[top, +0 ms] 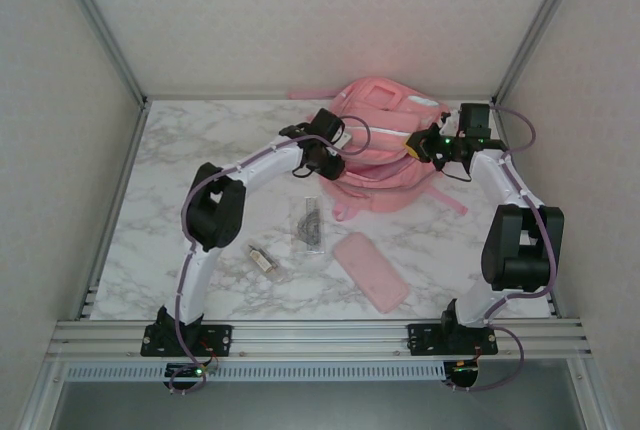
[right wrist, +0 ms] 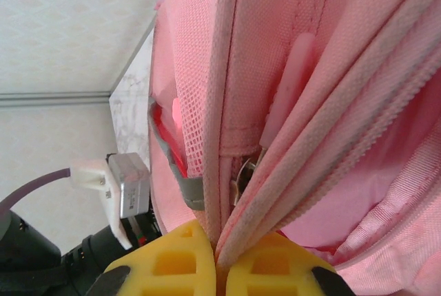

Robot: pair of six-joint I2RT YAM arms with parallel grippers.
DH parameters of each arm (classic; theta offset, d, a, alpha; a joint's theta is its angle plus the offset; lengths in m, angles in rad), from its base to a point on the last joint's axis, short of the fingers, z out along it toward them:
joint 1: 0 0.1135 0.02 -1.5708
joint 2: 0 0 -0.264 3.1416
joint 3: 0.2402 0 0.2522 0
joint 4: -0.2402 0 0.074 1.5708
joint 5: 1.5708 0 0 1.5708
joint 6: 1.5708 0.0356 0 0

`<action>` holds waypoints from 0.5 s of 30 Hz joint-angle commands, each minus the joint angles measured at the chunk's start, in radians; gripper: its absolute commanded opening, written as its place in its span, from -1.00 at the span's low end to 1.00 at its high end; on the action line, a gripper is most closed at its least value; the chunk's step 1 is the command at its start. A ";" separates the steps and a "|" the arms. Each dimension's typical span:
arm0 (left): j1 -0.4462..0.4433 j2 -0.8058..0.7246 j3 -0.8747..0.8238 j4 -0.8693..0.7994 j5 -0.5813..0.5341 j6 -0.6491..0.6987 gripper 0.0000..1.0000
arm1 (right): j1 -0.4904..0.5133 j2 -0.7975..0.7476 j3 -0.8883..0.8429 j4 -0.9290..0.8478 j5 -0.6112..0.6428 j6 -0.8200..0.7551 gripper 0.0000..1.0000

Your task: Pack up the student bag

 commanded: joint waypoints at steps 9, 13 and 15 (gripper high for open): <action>0.066 -0.052 -0.027 -0.020 -0.129 -0.014 -1.00 | -0.013 -0.053 0.011 0.081 -0.014 -0.027 -1.00; 0.125 -0.081 -0.048 -0.027 -0.101 -0.006 -1.00 | -0.013 -0.065 0.001 0.069 -0.007 -0.039 -1.00; 0.140 -0.091 -0.053 -0.036 -0.093 0.013 -1.00 | -0.013 -0.071 -0.004 0.062 -0.005 -0.045 -1.00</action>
